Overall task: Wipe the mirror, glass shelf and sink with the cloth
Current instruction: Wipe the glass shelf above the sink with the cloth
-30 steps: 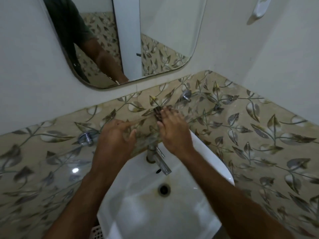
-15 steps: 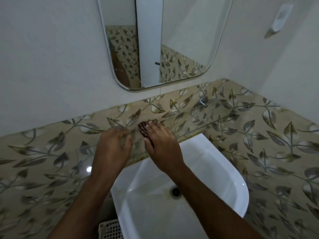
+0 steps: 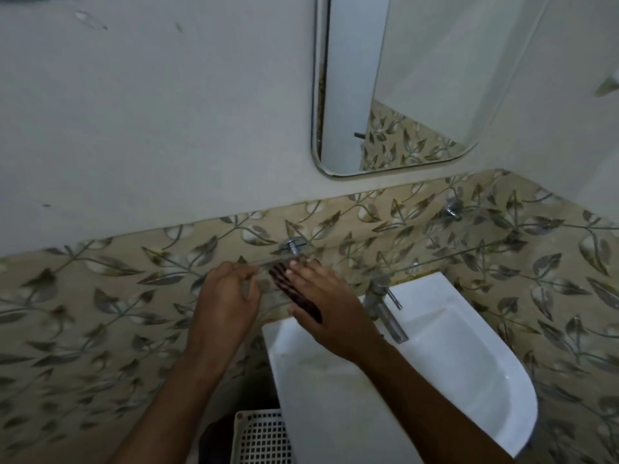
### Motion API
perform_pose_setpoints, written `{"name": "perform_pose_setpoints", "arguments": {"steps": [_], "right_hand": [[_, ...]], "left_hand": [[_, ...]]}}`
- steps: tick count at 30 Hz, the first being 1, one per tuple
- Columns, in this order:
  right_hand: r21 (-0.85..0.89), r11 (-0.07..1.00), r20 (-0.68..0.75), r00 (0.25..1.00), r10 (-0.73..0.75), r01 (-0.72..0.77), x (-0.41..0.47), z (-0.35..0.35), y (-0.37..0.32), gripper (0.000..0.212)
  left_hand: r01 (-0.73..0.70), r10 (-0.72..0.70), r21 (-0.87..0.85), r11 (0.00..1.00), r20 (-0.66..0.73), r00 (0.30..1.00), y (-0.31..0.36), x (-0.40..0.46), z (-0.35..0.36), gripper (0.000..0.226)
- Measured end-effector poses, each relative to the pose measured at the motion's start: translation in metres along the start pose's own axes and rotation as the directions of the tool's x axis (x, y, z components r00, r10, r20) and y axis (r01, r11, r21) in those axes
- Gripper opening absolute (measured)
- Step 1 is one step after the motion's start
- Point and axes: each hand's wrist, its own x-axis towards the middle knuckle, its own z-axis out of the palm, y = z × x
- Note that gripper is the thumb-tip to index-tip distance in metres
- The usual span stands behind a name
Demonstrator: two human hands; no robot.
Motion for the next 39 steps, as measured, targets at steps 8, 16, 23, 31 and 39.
{"name": "perform_pose_setpoints", "arguments": {"steps": [8,16,23,31,39], "right_hand": [[-0.102,0.993,0.049,0.998,-0.045,0.05,0.005,0.02,-0.047,0.089],[0.503,0.855,0.019,0.991,0.134,-0.126,0.009,-0.038,-0.045,0.057],[0.547,0.829,-0.178,0.952,0.249,-0.115,0.048,-0.098,-0.025,0.03],[0.691,0.701,-0.397,0.716,0.574,-0.179,0.06,-0.105,-0.01,0.033],[0.317,0.905,-0.678,0.6,0.425,-0.282,0.052,-0.057,-0.011,0.074]], "left_hand": [[0.008,-0.008,-0.014,1.0,0.018,1.0,-0.007,-0.006,-0.017,0.025],[-0.107,0.115,-0.109,0.988,0.063,0.991,0.008,0.002,-0.013,0.039],[-0.26,0.284,-0.205,0.944,0.099,0.954,0.038,0.026,0.0,0.028],[-0.232,0.24,-0.285,0.93,-0.008,0.971,0.086,0.071,0.001,0.019],[-0.182,0.182,-0.339,0.923,-0.032,0.983,0.104,0.096,0.011,0.014]]}}
